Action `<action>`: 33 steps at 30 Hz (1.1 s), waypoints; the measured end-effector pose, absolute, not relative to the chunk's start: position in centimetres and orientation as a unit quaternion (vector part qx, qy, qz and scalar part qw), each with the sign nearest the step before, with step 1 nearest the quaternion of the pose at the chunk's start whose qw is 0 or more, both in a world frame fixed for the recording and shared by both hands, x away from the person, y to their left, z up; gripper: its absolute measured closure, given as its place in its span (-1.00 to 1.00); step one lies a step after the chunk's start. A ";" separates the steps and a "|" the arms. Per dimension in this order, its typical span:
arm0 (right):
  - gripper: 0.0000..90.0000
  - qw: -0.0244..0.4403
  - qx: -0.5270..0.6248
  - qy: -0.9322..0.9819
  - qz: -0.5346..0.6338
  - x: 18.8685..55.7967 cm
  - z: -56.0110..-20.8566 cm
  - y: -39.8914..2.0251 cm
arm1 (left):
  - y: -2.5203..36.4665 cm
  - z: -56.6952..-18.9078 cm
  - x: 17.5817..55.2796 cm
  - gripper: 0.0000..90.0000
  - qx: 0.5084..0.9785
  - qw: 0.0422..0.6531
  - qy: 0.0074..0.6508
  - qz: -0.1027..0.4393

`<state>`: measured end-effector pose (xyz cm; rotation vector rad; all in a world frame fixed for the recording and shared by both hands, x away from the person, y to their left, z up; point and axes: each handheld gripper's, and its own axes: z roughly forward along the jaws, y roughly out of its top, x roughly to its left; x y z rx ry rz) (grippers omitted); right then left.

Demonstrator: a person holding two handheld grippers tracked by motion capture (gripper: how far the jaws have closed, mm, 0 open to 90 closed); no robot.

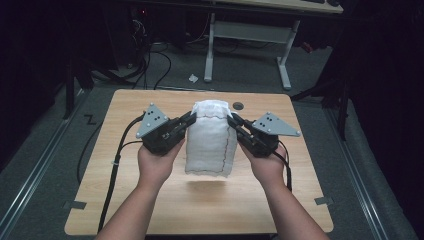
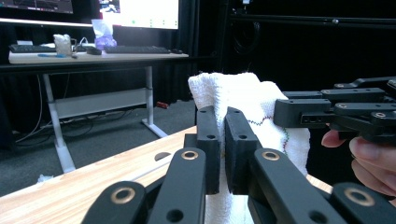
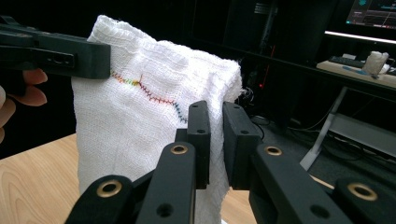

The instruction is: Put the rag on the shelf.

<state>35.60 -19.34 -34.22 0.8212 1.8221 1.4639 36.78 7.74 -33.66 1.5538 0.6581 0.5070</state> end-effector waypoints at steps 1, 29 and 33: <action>0.84 0.326 0.314 0.695 0.558 35.6 -34.2 -19.4 | 7.7 -33.6 36.8 0.92 0.680 0.637 0.288 0.221; 0.84 0.338 0.334 0.687 0.550 41.6 -31.5 -19.8 | 6.3 -31.7 44.2 0.92 0.685 0.614 0.299 0.255; 0.84 0.336 0.340 0.686 0.549 43.0 -31.3 -19.8 | 6.1 -31.2 45.4 0.92 0.684 0.613 0.296 0.261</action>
